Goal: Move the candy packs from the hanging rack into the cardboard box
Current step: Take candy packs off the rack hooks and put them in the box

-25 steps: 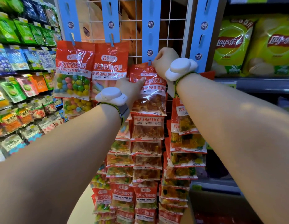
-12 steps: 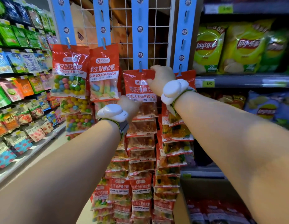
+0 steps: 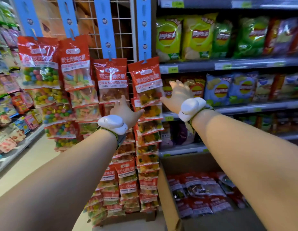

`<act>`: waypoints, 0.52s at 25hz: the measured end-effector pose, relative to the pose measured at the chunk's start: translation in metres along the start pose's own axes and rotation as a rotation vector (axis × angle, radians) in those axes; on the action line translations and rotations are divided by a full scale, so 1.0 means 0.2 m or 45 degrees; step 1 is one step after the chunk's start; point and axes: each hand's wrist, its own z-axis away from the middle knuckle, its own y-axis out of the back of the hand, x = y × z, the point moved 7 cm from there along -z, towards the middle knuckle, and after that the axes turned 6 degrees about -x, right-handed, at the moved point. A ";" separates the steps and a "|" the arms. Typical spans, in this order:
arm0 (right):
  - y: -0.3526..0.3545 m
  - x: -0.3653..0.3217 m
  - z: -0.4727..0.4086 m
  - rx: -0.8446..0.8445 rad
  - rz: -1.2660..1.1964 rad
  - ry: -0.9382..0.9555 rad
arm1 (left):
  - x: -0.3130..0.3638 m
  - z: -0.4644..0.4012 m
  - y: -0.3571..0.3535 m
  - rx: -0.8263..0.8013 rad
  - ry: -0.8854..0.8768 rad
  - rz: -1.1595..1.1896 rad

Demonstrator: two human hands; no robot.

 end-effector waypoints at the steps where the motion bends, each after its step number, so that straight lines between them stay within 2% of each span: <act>1: 0.01 0.09 0.04 -0.004 0.004 -0.022 | 0.06 0.03 -0.03 -0.002 -0.050 -0.056; 6: 0.10 0.67 0.23 -0.076 0.032 -0.117 | 0.44 0.26 -0.34 -0.054 -0.198 -0.138; 13: 0.13 1.56 0.56 -0.274 0.077 -0.256 | 0.87 0.61 -1.10 -0.283 -0.065 -0.124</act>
